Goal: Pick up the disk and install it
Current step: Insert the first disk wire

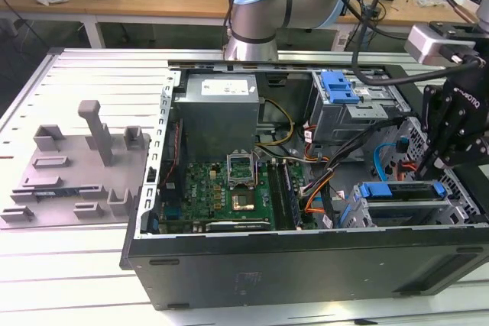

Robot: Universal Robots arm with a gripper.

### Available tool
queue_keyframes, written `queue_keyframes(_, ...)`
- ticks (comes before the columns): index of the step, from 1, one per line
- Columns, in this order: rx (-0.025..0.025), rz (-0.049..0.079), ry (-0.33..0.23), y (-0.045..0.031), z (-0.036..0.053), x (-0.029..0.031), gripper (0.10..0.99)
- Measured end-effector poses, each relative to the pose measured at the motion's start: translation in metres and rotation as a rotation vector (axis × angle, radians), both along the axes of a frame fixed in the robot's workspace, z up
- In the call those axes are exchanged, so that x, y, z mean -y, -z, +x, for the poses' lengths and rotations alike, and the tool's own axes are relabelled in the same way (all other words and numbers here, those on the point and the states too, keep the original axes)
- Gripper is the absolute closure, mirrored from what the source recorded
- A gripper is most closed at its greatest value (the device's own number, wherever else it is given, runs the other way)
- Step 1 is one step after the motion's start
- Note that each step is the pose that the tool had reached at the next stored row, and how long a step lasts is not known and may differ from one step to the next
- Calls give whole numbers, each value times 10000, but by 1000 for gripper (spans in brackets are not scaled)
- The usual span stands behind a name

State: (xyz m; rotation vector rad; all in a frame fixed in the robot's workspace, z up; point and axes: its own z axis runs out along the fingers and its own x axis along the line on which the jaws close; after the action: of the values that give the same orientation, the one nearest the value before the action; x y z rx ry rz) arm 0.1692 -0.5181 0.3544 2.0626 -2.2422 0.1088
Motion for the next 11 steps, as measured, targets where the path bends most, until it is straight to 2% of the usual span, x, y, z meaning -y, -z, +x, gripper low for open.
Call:
queue_keyframes(1,2,55,1,0,-1,10,918)
queue_keyframes(3,17,268,1,0,-5,26,918)
queue_keyframes(5,33,417,-1,0,-8,37,918)
queue_keyframes(11,33,437,1,0,-7,43,918)
